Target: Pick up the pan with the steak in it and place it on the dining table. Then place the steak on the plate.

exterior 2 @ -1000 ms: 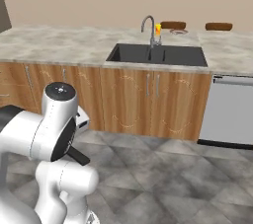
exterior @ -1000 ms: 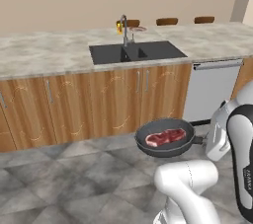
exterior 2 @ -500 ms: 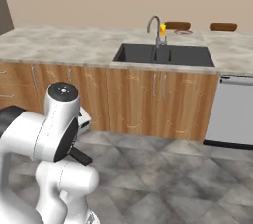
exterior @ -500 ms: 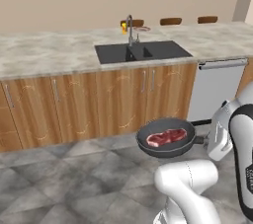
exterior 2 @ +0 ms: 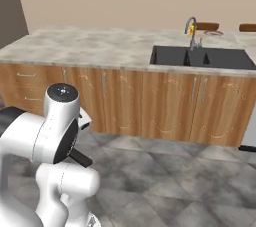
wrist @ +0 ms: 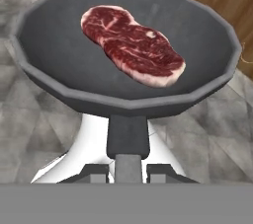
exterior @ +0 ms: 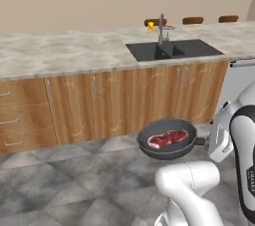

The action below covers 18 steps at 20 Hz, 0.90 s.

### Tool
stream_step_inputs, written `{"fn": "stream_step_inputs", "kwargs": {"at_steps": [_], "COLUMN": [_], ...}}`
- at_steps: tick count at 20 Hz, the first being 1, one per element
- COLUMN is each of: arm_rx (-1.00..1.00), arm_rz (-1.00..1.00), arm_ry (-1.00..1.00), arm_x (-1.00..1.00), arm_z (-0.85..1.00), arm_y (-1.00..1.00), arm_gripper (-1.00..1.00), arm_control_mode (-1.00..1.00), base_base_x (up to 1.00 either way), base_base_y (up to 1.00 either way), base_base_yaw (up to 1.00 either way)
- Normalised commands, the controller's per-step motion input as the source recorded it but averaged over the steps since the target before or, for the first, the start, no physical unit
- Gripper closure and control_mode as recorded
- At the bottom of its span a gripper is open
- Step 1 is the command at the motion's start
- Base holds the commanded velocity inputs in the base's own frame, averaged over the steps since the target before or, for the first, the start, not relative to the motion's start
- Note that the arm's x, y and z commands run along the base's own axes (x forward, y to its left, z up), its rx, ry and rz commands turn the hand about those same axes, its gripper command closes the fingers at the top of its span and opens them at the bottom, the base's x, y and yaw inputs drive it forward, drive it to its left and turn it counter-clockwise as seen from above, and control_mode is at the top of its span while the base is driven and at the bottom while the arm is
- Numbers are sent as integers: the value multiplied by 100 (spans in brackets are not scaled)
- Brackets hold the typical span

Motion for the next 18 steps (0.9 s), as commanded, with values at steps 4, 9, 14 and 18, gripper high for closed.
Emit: {"fn": "stream_step_inputs", "kwargs": {"at_steps": [4,9,14,18], "arm_rx": [0,0,0,0], "arm_rz": [0,0,0,0], "arm_ry": [0,0,0,0], "arm_x": [0,0,0,0], "arm_z": [0,0,0,0], "arm_y": [0,0,0,0], "arm_gripper": [100,100,100,100], "arm_control_mode": [100,100,100,100], "base_base_x": [1,5,5,2], "base_base_y": [100,100,100,100], "base_base_yaw": [0,0,0,1]}}
